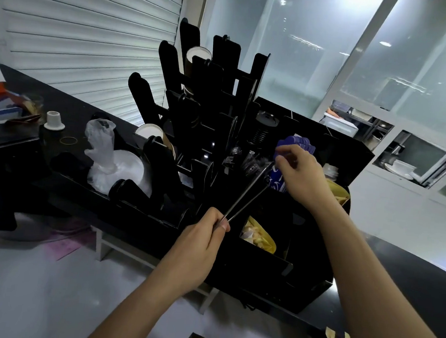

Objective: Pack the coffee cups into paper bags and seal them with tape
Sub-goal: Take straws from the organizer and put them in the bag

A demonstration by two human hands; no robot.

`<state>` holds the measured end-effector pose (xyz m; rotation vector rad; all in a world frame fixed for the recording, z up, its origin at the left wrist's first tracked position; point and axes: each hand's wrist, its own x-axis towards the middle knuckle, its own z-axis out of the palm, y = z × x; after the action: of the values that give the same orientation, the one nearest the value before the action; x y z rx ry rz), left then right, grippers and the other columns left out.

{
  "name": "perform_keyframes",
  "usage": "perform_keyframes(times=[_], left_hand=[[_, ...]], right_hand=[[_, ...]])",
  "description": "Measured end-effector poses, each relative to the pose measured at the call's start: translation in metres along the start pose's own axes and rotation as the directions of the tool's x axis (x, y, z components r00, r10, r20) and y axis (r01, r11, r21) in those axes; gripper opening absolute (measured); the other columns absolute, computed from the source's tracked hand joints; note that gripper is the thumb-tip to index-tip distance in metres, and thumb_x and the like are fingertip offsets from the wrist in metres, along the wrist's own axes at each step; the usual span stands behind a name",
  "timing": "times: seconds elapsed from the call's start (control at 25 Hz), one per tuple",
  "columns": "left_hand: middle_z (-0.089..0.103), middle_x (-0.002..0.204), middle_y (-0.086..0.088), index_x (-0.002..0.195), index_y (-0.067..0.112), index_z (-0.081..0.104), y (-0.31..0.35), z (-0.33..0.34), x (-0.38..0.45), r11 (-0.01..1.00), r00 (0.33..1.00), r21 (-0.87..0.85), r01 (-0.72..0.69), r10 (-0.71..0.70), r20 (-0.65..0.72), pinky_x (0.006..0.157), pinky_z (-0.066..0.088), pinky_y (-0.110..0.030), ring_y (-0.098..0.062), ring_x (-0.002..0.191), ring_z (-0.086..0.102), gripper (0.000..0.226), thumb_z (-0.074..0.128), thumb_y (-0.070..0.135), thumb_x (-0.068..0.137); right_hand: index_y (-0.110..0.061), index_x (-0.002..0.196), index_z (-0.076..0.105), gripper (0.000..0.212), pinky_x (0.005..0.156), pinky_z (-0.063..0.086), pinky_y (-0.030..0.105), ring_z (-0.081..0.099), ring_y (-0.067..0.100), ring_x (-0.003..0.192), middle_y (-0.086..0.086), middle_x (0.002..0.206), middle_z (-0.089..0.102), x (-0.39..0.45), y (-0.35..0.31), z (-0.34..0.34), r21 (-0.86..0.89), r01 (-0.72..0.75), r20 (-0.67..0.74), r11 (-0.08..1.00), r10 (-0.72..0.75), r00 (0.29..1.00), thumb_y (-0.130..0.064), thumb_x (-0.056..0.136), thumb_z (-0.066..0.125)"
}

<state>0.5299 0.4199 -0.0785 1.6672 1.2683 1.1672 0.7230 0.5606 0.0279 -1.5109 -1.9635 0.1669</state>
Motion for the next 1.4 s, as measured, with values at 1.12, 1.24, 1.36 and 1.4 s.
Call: perform_keyframes(times=[1.12,1.24,1.36,1.4], left_hand=[[0.047,0.07,0.004,0.105,0.027,0.05,0.012,0.045,-0.051,0.991,0.983,0.09,-0.094,0.078,0.168,0.05,0.036,-0.023,-0.005,0.054,0.04,0.011,0.046,0.037,0.103],[0.05,0.078,0.009,0.107,0.029,0.051,0.009,0.047,-0.06,0.987,0.968,0.114,-0.115,0.085,0.236,0.059,0.041,-0.016,-0.003,0.064,0.048,0.017,0.059,0.04,0.097],[0.053,0.101,0.015,0.113,0.034,0.052,-0.001,0.048,-0.073,0.972,0.972,0.174,-0.157,0.121,0.203,0.075,0.042,-0.015,-0.002,0.093,0.054,0.024,0.063,0.042,0.093],[0.052,0.104,0.018,0.111,0.035,0.053,-0.004,0.048,-0.079,0.961,0.975,0.212,-0.176,0.141,0.173,0.079,0.041,-0.017,-0.003,0.1,0.051,0.022,0.063,0.042,0.093]], right_hand=[[-0.01,0.106,0.074,0.016,0.075,0.059,0.023,0.069,0.01,0.078,0.008,0.095,0.075,-0.17,0.007,-0.043,0.78,-0.425,0.31,0.459,0.306,0.9,-0.01,0.091,0.068],[-0.012,0.101,0.074,0.011,0.07,0.057,0.02,0.069,0.008,0.073,0.002,0.082,0.074,-0.191,0.02,-0.044,0.784,-0.387,0.227,0.485,0.356,0.906,-0.008,0.093,0.067],[-0.011,0.1,0.073,0.01,0.067,0.055,0.019,0.068,0.008,0.07,-0.001,0.077,0.073,-0.214,0.033,-0.052,0.817,-0.319,0.122,0.48,0.396,0.91,-0.006,0.094,0.066],[-0.01,0.1,0.072,0.01,0.068,0.055,0.019,0.067,0.008,0.069,-0.002,0.077,0.073,-0.223,0.036,-0.056,0.833,-0.296,0.092,0.468,0.411,0.907,-0.005,0.094,0.066]])
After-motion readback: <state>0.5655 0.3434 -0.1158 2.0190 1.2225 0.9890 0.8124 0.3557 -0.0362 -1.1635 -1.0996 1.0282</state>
